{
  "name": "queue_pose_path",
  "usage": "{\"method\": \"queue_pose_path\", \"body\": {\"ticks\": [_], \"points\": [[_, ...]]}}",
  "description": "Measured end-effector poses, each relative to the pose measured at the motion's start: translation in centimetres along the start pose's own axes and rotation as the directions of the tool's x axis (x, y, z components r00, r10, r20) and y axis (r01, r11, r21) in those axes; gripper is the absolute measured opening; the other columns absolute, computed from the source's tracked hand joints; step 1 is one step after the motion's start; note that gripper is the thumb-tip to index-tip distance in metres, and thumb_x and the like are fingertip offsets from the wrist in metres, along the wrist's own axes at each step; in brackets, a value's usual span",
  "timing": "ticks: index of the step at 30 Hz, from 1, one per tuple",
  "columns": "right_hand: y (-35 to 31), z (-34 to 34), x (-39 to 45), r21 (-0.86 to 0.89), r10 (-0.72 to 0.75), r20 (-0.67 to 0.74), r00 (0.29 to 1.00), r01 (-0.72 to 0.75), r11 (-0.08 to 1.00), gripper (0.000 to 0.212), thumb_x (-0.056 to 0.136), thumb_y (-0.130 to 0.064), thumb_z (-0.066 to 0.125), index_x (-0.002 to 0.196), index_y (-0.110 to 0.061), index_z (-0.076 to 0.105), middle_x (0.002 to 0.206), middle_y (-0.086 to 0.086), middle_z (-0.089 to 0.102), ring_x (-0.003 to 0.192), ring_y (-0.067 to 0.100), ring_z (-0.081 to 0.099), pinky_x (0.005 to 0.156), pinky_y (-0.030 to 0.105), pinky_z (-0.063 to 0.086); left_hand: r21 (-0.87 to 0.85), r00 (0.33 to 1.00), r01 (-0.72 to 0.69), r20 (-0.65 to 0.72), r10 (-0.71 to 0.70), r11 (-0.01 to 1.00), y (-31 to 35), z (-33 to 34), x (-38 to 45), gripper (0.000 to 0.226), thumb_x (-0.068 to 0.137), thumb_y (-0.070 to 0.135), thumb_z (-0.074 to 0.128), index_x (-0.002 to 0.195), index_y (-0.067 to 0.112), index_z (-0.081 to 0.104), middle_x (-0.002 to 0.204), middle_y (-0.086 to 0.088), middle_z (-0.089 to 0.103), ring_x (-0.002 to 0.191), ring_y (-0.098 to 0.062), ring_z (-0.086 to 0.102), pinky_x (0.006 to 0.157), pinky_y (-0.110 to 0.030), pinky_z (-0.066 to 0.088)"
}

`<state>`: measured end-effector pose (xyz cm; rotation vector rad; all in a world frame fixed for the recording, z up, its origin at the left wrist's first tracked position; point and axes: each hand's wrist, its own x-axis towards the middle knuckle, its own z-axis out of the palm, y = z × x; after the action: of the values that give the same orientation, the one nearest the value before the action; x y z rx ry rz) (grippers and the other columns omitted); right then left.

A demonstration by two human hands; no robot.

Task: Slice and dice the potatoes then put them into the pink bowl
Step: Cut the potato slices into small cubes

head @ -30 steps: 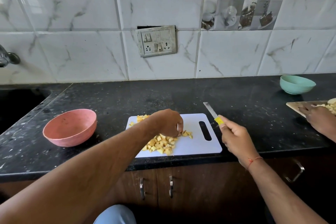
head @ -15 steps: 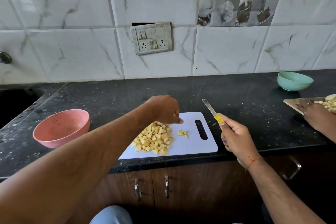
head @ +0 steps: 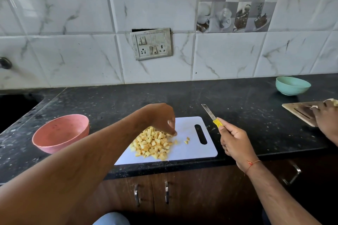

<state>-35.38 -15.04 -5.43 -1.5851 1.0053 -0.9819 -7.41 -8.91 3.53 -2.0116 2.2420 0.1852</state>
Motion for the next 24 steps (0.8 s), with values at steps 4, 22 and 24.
{"method": "queue_pose_path", "body": {"ticks": [4, 22, 24], "points": [[0.3, 0.3, 0.1, -0.037, -0.004, -0.024, 1.0, 0.003, 0.999, 0.038, 0.109, -0.026, 0.053, 0.145, -0.037, 0.058, 0.06, -0.003, 0.041, 0.051, 0.008, 0.034, 0.045, 0.024, 0.033, -0.177, 0.992, 0.067, -0.095, -0.085, 0.982, -0.4, -0.4, -0.7, 0.019, 0.094, 0.028, 0.077, 0.109, 0.035, 0.084, 0.105, 0.02, 0.079, 0.097, 0.001, 0.071, 0.088, -0.021, 0.051], [-1.0, 2.9, -1.1, -0.984, -0.271, 0.077, 0.96, 0.117, 0.137, 0.054, 0.1, -0.025, 0.055, 0.153, -0.018, 0.047, 0.134, 0.001, 0.058, 0.114, 0.022, 0.057, 0.078, 0.031, 0.056, -0.874, 0.694, 0.479, 0.318, -0.646, 0.084, -6.0, 3.1, -12.7, 0.058, 0.099, 0.053, 0.069, 0.141, 0.014, 0.061, 0.146, -0.017, 0.059, 0.125, -0.036, 0.061, 0.104, -0.046, 0.054], [-1.1, 3.8, -1.2, -0.97, -0.254, 0.132, 0.958, 0.178, 0.166, 0.049, 0.101, -0.021, 0.053, 0.15, -0.019, 0.049, 0.136, 0.002, 0.06, 0.116, 0.021, 0.058, 0.085, 0.03, 0.057, -0.872, 0.693, 0.489, 0.377, -0.615, 0.017, -6.1, 4.0, -13.6, 0.058, 0.098, 0.053, 0.07, 0.142, 0.017, 0.059, 0.142, -0.016, 0.061, 0.12, -0.035, 0.063, 0.103, -0.047, 0.055]]}}
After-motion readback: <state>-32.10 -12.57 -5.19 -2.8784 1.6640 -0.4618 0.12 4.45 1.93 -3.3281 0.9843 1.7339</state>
